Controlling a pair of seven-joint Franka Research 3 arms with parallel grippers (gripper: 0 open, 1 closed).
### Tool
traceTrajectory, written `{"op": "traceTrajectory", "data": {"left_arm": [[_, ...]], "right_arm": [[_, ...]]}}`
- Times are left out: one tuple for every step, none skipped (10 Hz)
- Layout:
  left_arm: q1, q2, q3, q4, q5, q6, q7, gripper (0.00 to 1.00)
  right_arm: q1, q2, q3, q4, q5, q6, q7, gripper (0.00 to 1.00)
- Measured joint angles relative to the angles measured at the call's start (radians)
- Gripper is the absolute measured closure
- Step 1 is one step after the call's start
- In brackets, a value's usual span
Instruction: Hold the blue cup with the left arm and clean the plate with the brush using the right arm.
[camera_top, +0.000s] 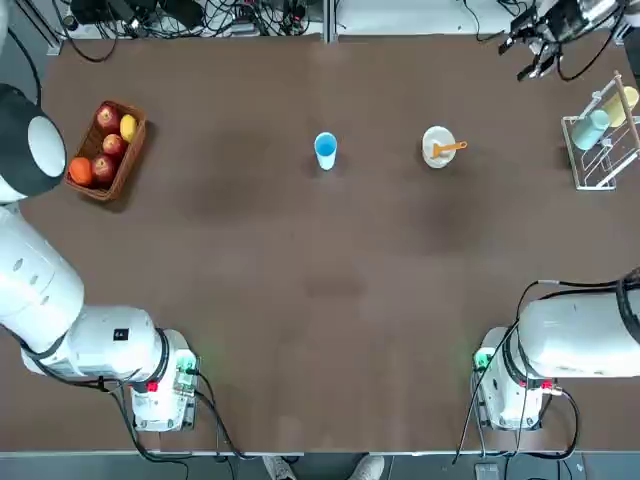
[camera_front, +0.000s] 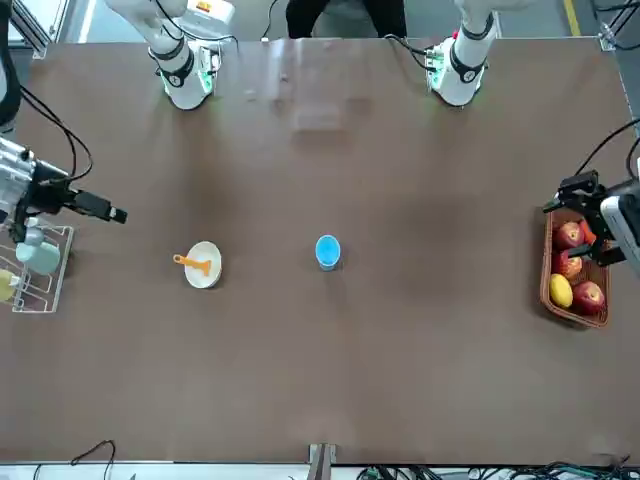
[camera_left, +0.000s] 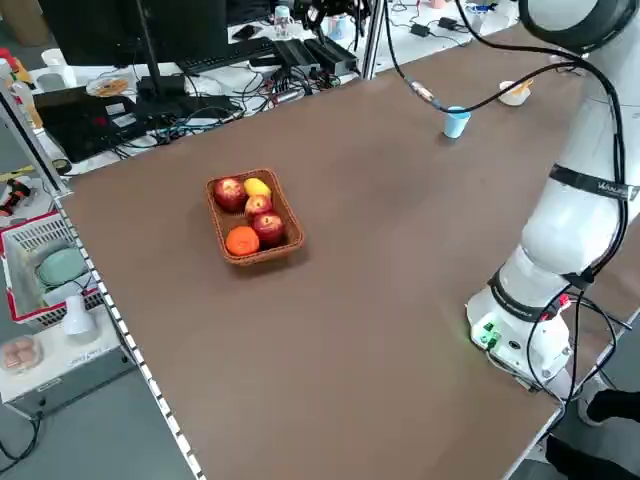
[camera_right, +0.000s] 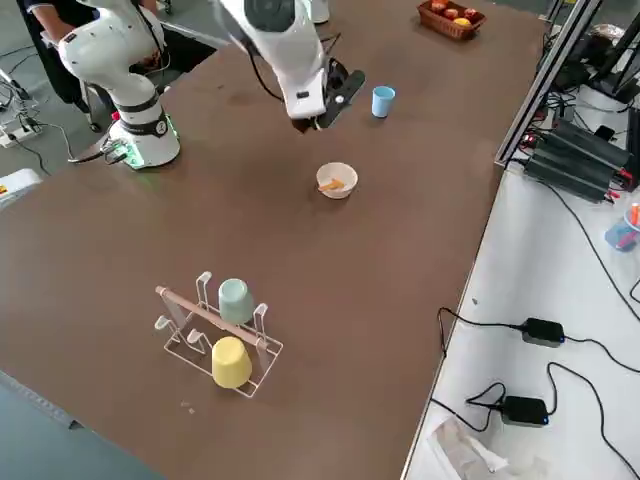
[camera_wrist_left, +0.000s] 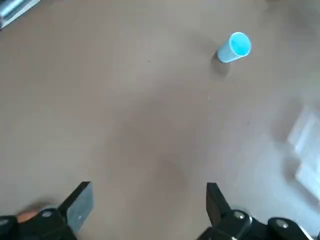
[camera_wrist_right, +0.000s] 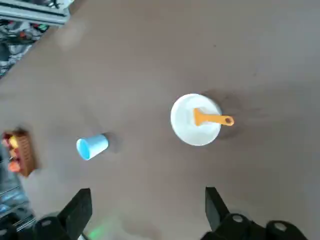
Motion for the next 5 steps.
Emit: {"op": "traceTrajectory", "data": {"left_arm": [[0.029,0.035,0.000,-0.007,-0.054,-0.007,0.120,0.00],[0.049,0.065,0.000,-0.017,-0.088,-0.015,0.225,0.00],[0.061,0.085,0.000,-0.037,-0.115,-0.016,0.316,0.00],[0.073,0.097,0.000,-0.073,-0.155,-0.015,0.419,0.00],[0.085,0.119,-0.001,-0.109,-0.190,-0.013,0.508,0.00]], "right_arm": [[-0.029,0.005,0.000,-0.053,0.060,0.000,-0.087,0.00],[-0.052,0.013,-0.001,-0.094,0.085,-0.005,-0.193,0.00],[-0.062,0.029,-0.001,-0.113,0.094,-0.009,-0.281,0.00],[-0.063,0.050,0.000,-0.118,0.099,-0.008,-0.340,0.00],[-0.063,0.073,0.000,-0.119,0.101,-0.007,-0.384,0.00]]}}
